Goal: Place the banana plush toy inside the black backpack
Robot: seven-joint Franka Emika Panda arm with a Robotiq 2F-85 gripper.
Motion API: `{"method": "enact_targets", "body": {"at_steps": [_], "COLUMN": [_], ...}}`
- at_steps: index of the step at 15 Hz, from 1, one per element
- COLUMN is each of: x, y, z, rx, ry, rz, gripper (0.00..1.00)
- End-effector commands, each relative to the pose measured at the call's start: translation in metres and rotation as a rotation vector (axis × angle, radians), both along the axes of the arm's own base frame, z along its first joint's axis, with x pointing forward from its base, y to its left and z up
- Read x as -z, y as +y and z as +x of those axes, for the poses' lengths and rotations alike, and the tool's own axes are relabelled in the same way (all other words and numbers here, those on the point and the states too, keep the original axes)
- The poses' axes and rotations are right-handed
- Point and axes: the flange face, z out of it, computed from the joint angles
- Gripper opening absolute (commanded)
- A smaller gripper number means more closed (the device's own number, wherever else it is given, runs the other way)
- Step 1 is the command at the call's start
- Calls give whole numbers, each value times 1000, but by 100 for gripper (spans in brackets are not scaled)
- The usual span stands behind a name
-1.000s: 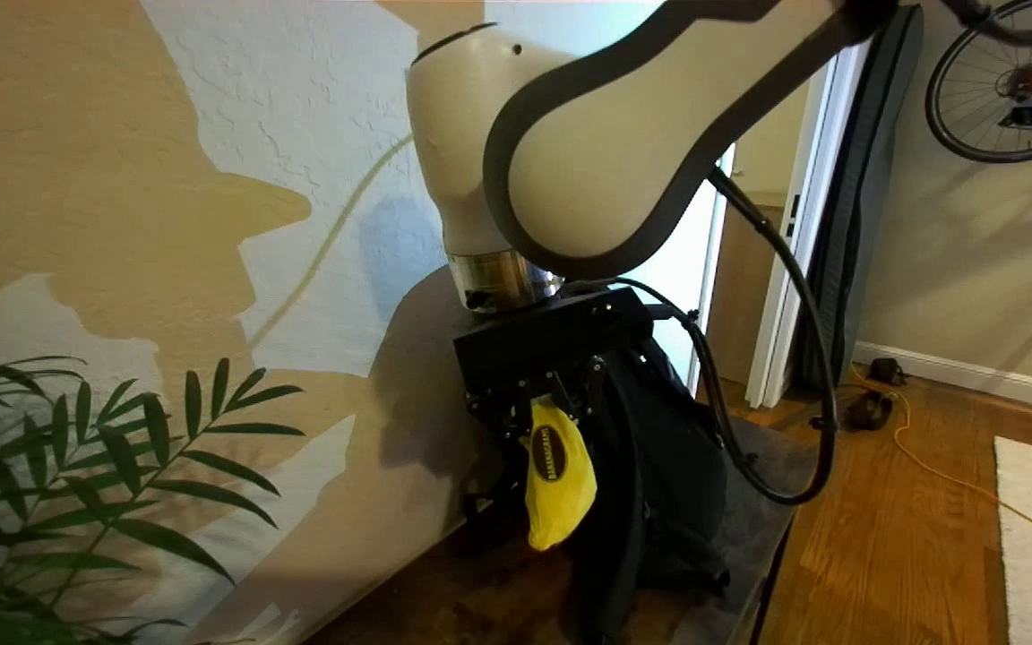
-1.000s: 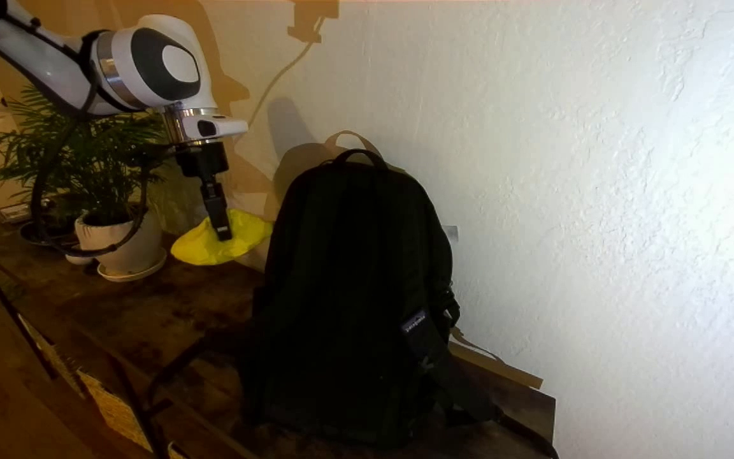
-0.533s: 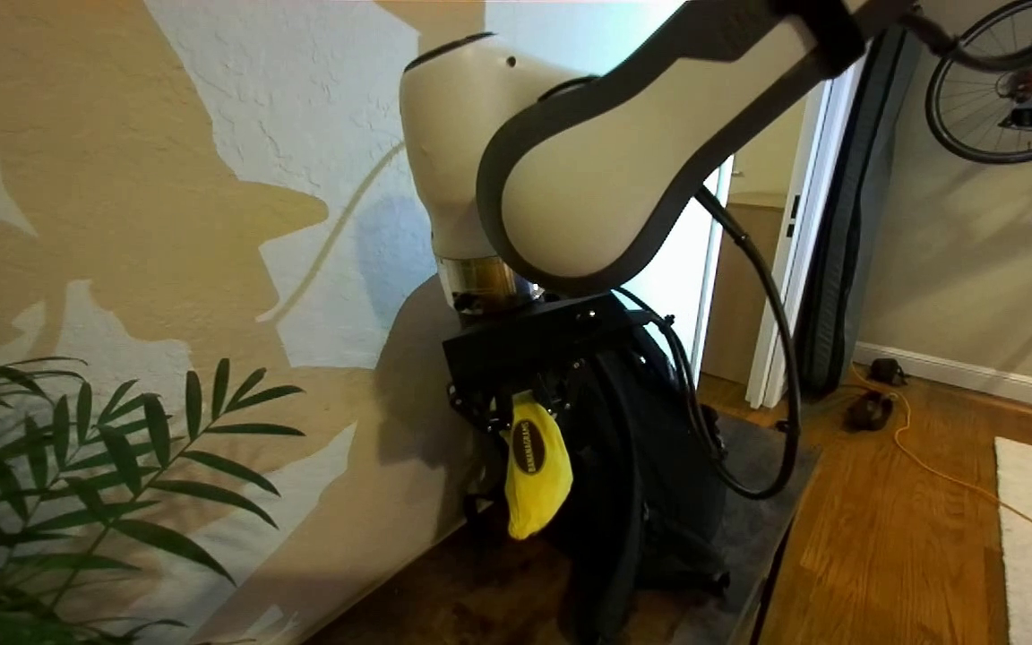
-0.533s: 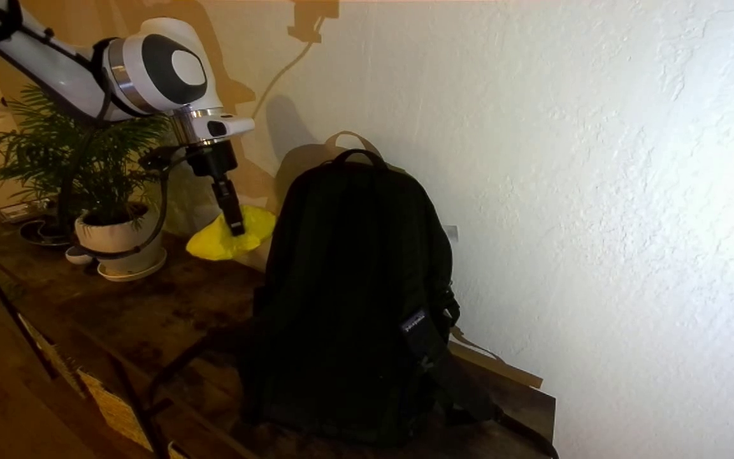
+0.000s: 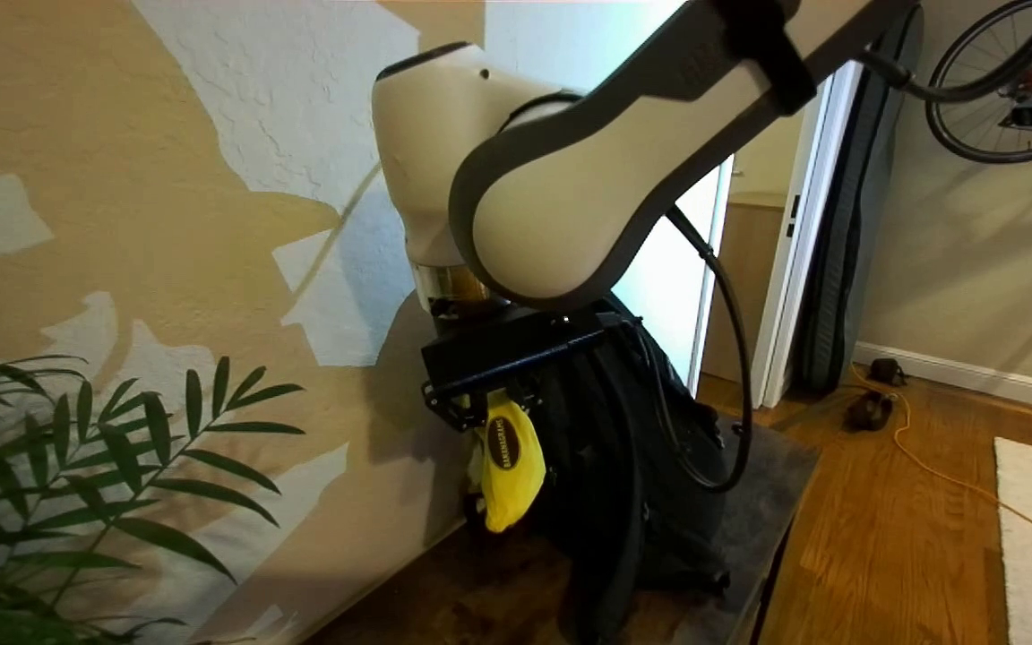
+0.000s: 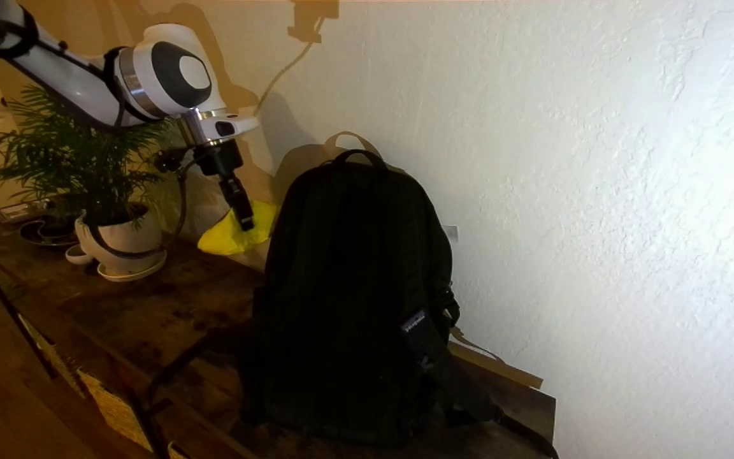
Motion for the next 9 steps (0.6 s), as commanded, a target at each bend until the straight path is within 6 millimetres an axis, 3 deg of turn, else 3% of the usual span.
{"method": "enact_targets", "body": {"at_steps": [1,9], "x": [-4,-4], "y": [-16,-29], "z": [10,4], "rx": [-29,20], "ry": [-17,-13], "rz": [-55,-95], "gripper": [4,4]}}
